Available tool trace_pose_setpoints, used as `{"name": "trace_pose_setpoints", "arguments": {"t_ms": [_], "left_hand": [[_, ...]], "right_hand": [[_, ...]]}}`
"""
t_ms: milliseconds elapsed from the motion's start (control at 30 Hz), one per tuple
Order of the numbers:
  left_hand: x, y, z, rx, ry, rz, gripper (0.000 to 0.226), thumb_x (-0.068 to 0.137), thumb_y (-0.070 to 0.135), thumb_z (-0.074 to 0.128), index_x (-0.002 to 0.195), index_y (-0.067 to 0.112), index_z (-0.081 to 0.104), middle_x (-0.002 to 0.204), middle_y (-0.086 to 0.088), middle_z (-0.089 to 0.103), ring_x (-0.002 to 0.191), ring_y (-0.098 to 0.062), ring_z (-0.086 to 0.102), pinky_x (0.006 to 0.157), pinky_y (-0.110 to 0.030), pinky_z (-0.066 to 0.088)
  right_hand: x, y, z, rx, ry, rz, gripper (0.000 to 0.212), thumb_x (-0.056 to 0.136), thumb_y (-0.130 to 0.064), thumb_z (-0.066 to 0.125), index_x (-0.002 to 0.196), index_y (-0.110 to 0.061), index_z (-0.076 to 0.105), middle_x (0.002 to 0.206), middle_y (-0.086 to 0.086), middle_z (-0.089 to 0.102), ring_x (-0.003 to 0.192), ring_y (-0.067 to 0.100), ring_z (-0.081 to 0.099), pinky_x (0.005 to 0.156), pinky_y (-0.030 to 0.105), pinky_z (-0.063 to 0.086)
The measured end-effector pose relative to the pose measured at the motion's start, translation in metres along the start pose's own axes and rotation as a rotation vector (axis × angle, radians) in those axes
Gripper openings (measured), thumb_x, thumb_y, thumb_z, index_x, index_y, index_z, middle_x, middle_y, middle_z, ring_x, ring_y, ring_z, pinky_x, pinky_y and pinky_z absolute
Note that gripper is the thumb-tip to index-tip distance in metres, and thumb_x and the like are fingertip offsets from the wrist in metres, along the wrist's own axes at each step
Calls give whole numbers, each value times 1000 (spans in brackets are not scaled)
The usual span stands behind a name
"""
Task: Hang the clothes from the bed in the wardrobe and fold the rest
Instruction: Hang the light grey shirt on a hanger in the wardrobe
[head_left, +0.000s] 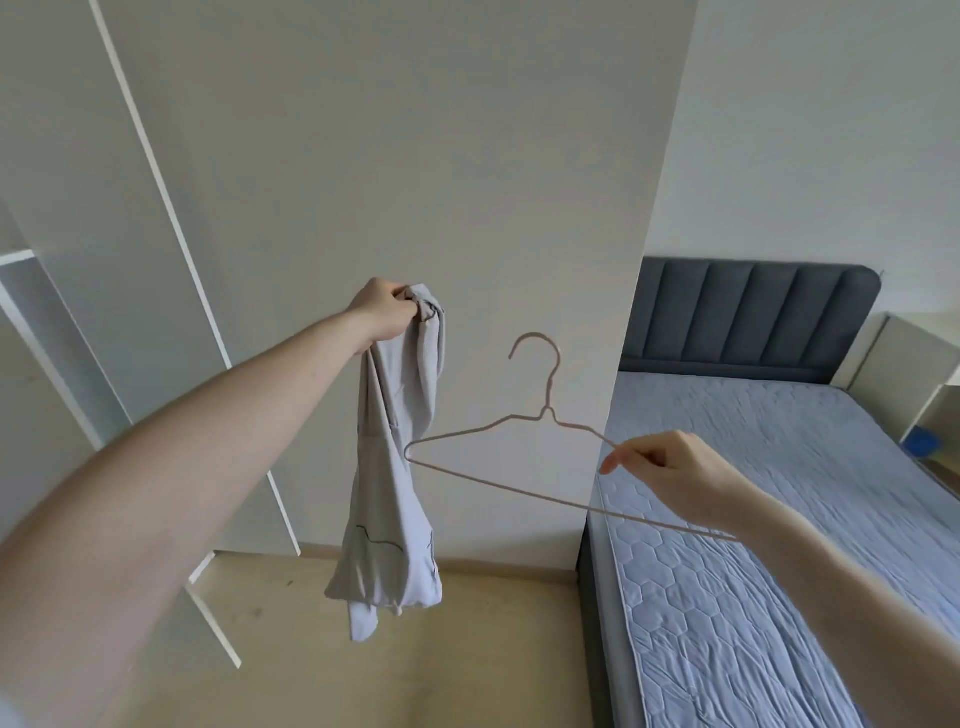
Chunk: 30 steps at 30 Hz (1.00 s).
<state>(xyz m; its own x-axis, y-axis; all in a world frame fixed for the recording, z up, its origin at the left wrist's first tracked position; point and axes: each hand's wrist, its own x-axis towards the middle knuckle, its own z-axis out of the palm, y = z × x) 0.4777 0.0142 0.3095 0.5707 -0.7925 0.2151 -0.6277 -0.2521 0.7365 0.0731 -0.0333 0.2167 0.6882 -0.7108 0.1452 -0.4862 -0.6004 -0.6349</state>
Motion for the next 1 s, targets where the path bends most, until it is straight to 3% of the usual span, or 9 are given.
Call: {"name": "trace_pose_setpoints", "arguments": {"t_ms": [200,400,500,567,700,800,900,1000], "left_hand": [[-2,32,-13,-101,-14,107,19,91,10,57,93,14,75,88,2,64,88,-17,53,75,-28,41],[-13,74,-15,-315,-21,131,23,87,11,54,94,13,77,97,-6,72,94,-22,63,84,-32,51],[-14,86,-29,-351,19,102,29,89,10,51,98,13,79,109,-13,76,108,-31,70,97,-43,55],[-12,90,-39,-401,13,45,32,93,6,47,97,11,78,106,-17,75,105,-36,71,97,-49,57],[-24,112,-26,-538,-79,19,32,95,-3,41,88,8,71,87,-14,68,88,-30,66,84,-40,55],[-43,141,-4,-645,-139,44,28,100,1,47,93,6,73,97,-18,74,89,-29,69,86,-41,59],[-61,167,10,-782,-283,88,29,101,-2,45,91,4,71,81,-11,74,72,-20,70,69,-28,60],[-78,182,21,-652,-432,208,24,99,-5,44,104,-2,67,99,-19,67,90,-26,64,84,-37,52]], "right_hand": [[20,-16,10,10,38,-23,37,107,-27,48,86,-39,78,47,-7,31,42,10,25,41,16,24],[34,-31,17,-47,145,-63,34,107,-27,49,90,-38,76,45,-7,33,42,12,25,43,22,24],[33,-24,7,-58,208,-50,32,107,-29,51,89,-38,76,44,-5,36,41,12,26,43,22,25],[31,-16,-1,-69,226,-34,31,106,-30,52,87,-39,75,43,-6,37,40,11,28,43,21,25],[28,-14,14,-36,255,-53,32,105,-29,52,85,-35,76,44,-5,38,39,10,29,41,18,25],[25,-14,44,98,317,-49,34,106,-29,52,80,-30,74,44,-6,33,40,9,26,42,18,22],[17,-12,68,290,435,-43,42,106,-33,53,67,-22,65,47,-9,28,45,7,24,47,21,18],[8,-15,86,442,572,-78,50,101,-37,49,63,-6,43,56,-9,26,54,7,24,52,25,17]]}}
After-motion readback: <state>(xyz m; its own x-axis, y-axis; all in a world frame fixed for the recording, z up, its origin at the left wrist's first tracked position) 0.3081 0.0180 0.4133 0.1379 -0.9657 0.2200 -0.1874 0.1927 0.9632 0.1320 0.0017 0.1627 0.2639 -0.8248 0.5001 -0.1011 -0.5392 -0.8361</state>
